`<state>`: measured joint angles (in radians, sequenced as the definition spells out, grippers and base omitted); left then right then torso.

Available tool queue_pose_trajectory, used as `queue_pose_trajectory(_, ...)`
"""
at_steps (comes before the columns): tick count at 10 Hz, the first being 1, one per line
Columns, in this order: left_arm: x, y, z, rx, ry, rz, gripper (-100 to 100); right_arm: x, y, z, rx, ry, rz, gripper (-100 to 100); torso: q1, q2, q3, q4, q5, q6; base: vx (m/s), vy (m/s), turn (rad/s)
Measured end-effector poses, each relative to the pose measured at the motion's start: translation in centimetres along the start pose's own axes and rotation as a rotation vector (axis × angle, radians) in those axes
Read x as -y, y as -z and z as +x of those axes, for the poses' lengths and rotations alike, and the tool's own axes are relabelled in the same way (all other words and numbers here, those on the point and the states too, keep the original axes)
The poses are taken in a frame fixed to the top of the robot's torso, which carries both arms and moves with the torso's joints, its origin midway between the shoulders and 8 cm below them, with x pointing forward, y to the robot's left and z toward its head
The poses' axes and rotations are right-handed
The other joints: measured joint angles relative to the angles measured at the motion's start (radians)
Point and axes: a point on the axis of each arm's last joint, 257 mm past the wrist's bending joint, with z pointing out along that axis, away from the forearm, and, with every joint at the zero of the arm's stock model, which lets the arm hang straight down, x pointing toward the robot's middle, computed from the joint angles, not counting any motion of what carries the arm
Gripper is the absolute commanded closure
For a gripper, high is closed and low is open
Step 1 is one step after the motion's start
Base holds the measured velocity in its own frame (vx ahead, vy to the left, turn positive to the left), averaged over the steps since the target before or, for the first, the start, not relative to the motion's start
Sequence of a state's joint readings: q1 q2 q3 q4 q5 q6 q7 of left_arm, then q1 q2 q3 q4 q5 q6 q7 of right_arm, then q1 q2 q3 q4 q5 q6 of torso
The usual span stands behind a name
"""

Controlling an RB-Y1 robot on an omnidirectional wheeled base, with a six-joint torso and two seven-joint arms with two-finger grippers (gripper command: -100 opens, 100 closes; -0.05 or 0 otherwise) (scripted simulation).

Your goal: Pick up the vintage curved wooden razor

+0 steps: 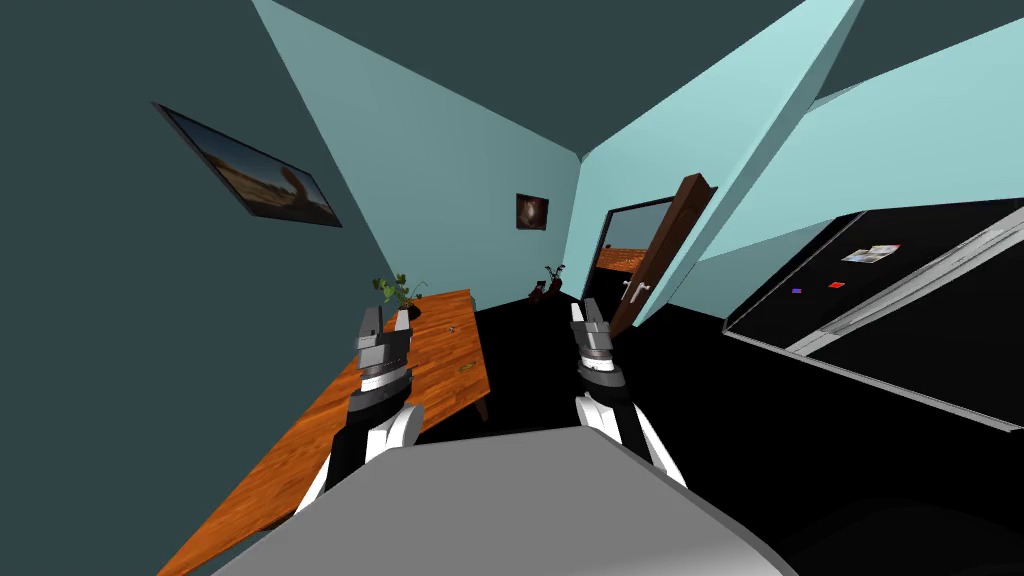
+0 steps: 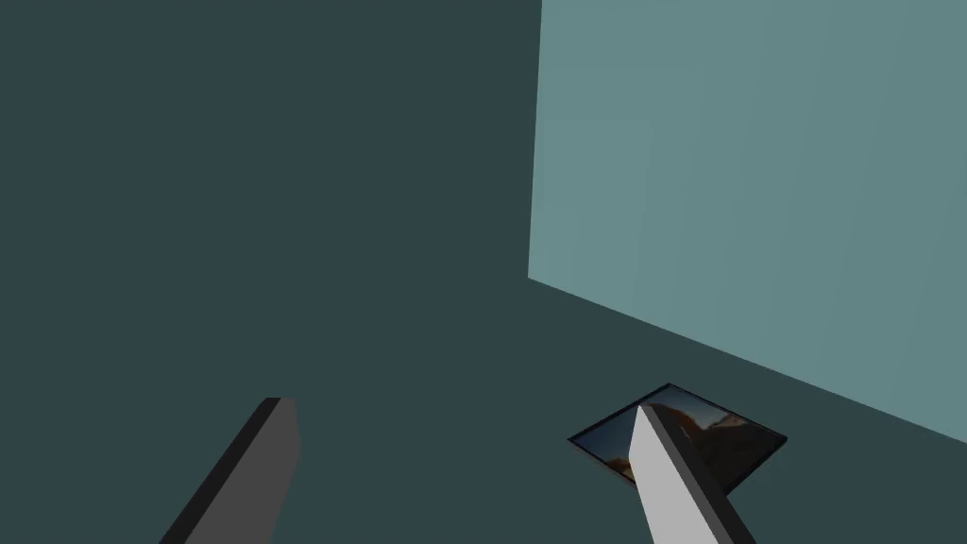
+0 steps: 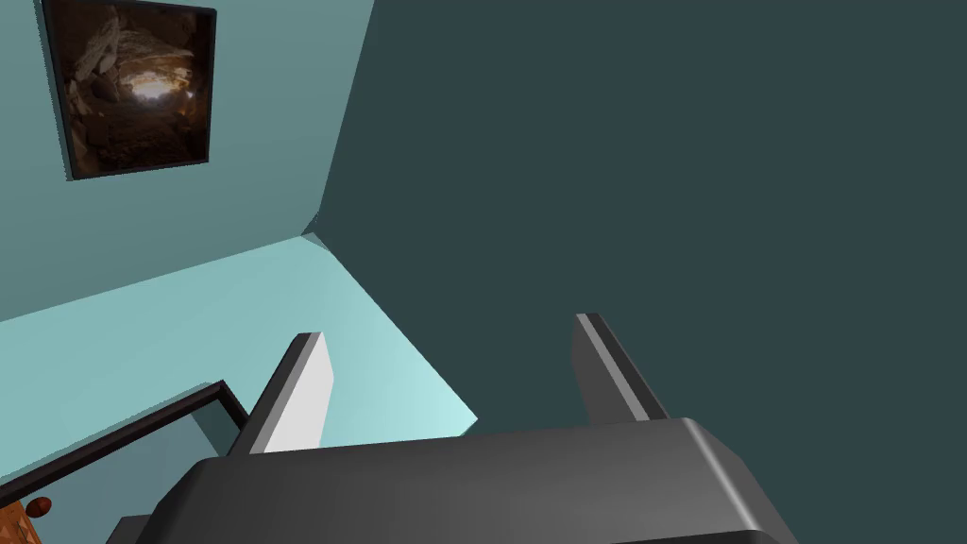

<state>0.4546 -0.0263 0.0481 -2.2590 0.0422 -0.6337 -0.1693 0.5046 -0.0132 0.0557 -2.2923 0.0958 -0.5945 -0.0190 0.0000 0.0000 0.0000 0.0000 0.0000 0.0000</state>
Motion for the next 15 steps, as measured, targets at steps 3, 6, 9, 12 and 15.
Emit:
queue_pose_trajectory(3,-1.4,0.1,0.4,-0.059,-0.005,-0.025,-100,0.0,0.0,0.0,0.0,0.0,0.0,0,0.001,0.002,0.001,0.0,0.0,0.0,-0.033,0.0,-0.085)
queue_pose_trajectory(6,-4.2,0.4,0.4,-0.104,-0.002,-0.093,-100,0.0,0.0,0.0,0.0,0.0,0.0,0,-0.002,0.001,0.001,0.0,0.0,0.0,-0.017,-0.029,-0.098)
queue_pose_trajectory(9,-7.9,1.2,-0.3,-0.117,0.002,-0.168,-100,0.0,0.0,0.0,0.0,0.0,0.0,0,-0.002,0.001,0.001,0.0,0.0,0.0,-0.024,-0.036,-0.137)
queue_pose_trajectory(12,-10.9,1.7,-1.1,-0.116,0.007,-0.24,-100,0.0,0.0,0.0,0.0,0.0,0.0,0,0.0,0.0,0.0,0.0,0.0,0.0,-0.003,-0.006,-0.017)
queue_pose_trajectory(15,-10.9,1.8,-1.1,-0.117,0.007,-0.242,-100,0.0,0.0,0.0,0.0,0.0,0.0,0,0.0,0.0,0.0,0.0,0.0,0.0,0.001,0.003,0.008)
